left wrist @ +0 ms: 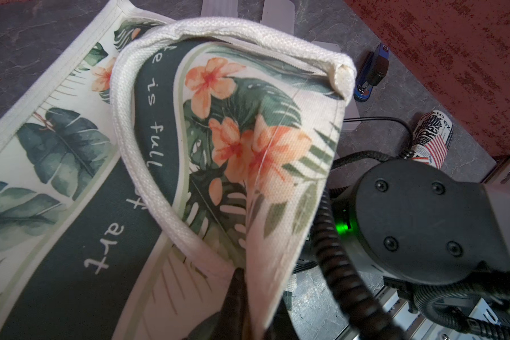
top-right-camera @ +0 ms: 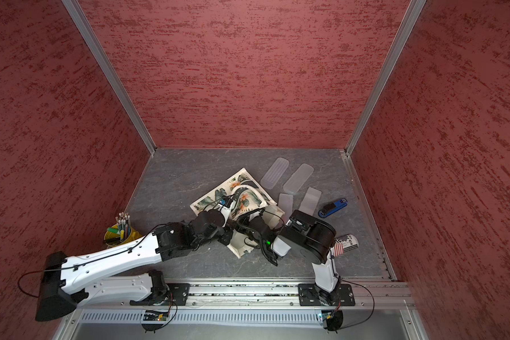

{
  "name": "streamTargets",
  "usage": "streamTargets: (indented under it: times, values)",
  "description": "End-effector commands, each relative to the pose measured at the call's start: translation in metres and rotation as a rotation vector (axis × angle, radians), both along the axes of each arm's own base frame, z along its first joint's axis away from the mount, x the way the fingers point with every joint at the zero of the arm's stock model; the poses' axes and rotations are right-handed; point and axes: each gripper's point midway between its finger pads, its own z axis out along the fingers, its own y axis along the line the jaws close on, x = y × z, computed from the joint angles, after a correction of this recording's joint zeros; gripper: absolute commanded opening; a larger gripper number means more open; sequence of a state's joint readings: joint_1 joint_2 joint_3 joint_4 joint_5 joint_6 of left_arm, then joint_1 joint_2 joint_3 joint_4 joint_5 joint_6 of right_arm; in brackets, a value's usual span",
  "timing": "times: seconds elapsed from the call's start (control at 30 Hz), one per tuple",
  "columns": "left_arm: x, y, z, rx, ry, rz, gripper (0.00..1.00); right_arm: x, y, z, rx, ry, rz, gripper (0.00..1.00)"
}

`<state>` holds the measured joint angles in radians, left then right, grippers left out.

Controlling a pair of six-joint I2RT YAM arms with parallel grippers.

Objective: Take out the pencil case from the canvas bag
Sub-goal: Pick up the pencil case from the canvas bag.

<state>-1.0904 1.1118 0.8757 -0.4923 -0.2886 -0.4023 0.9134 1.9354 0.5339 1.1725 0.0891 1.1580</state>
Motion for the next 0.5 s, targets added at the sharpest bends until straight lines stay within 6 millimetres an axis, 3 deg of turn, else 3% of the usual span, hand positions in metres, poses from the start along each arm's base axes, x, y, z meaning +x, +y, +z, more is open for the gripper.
streamTargets:
  times: [0.0, 0.17, 0.47]
  values:
    - [0.002, -0.018, 0.028, -0.094, -0.043, -0.039, 0.0, -0.003, -0.007, 0.011, 0.072, -0.015, 0.003, 0.27]
    - [0.002, -0.013, 0.03, -0.095, -0.049, -0.026, 0.0, -0.01, -0.015, 0.015, 0.061, -0.026, 0.018, 0.26]
    - [0.007, -0.002, 0.033, -0.086, -0.07, 0.02, 0.0, -0.03, -0.021, 0.048, 0.034, -0.127, 0.105, 0.26]
